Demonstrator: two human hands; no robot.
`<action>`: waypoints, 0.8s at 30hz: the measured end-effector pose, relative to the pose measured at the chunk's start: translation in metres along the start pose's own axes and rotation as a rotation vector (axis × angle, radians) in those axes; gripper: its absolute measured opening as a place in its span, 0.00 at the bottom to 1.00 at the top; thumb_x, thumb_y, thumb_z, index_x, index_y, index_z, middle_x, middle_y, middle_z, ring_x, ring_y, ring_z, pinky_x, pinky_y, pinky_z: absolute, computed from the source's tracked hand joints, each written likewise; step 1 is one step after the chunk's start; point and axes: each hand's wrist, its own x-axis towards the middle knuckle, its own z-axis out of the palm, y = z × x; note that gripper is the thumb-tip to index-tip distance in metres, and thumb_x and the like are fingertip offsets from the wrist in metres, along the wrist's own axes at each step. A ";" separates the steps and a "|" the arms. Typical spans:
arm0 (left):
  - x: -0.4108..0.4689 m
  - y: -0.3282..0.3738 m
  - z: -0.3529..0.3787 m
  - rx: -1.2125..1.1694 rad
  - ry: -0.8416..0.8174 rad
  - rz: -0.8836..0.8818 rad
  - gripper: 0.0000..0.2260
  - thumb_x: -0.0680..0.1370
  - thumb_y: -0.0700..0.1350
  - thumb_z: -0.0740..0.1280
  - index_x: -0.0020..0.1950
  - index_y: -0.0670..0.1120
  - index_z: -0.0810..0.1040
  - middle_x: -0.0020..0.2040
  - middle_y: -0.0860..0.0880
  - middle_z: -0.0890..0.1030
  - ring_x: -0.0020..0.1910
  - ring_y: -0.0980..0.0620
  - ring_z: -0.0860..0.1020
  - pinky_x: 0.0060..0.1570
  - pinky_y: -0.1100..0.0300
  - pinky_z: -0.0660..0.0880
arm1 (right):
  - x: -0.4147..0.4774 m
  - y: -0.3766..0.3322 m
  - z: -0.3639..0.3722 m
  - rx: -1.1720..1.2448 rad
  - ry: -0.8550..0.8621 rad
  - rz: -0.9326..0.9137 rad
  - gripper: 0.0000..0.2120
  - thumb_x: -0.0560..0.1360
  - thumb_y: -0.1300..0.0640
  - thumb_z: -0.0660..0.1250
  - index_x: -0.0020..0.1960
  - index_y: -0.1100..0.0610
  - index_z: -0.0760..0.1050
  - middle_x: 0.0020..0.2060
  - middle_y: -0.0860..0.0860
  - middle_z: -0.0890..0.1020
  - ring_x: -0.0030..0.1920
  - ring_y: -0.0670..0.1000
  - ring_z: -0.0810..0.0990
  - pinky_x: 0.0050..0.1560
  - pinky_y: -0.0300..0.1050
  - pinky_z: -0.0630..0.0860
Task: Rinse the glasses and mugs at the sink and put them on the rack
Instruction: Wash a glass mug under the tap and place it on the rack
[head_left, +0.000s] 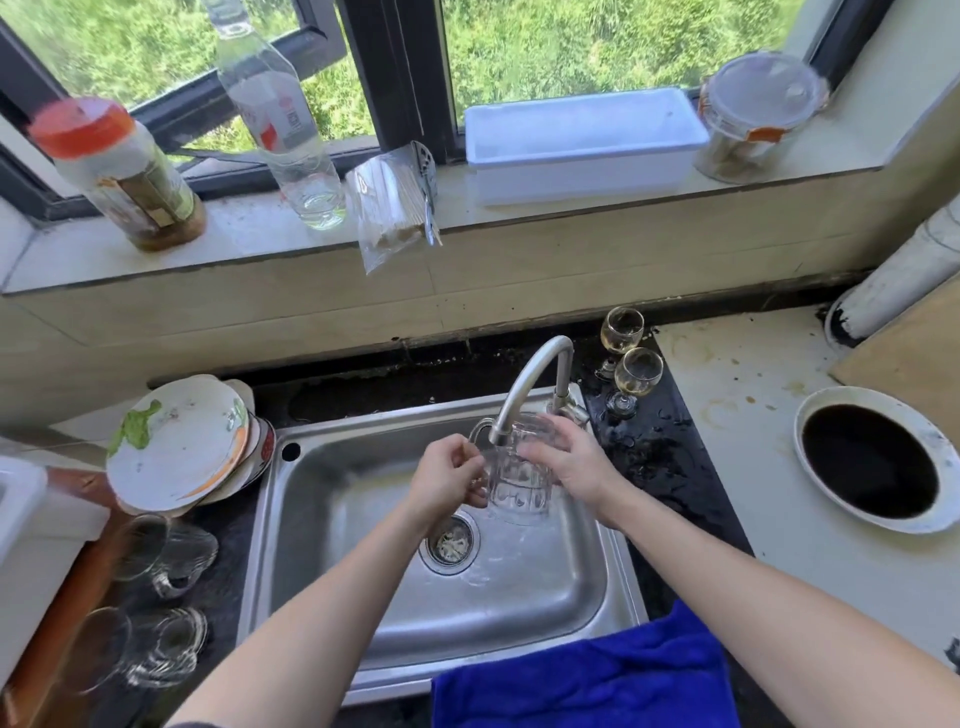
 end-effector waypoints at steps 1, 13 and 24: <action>-0.002 -0.002 -0.002 0.059 0.025 0.052 0.07 0.78 0.33 0.63 0.42 0.40 0.71 0.36 0.41 0.75 0.28 0.48 0.75 0.29 0.56 0.79 | 0.002 -0.002 0.002 0.004 -0.008 0.052 0.28 0.72 0.41 0.70 0.69 0.50 0.69 0.62 0.48 0.77 0.60 0.50 0.77 0.59 0.58 0.76; -0.010 -0.021 -0.006 0.166 0.159 0.224 0.09 0.77 0.34 0.66 0.37 0.44 0.74 0.33 0.46 0.76 0.30 0.50 0.79 0.32 0.61 0.78 | 0.010 -0.007 0.019 -0.130 0.129 0.060 0.13 0.81 0.45 0.57 0.57 0.51 0.74 0.52 0.49 0.79 0.52 0.52 0.79 0.52 0.60 0.81; -0.012 -0.014 -0.026 0.221 0.081 0.228 0.10 0.76 0.34 0.67 0.38 0.46 0.74 0.30 0.47 0.76 0.29 0.49 0.77 0.35 0.55 0.80 | 0.019 -0.029 0.003 -0.433 -0.302 -0.050 0.22 0.71 0.51 0.74 0.63 0.48 0.72 0.55 0.41 0.77 0.52 0.46 0.80 0.39 0.45 0.81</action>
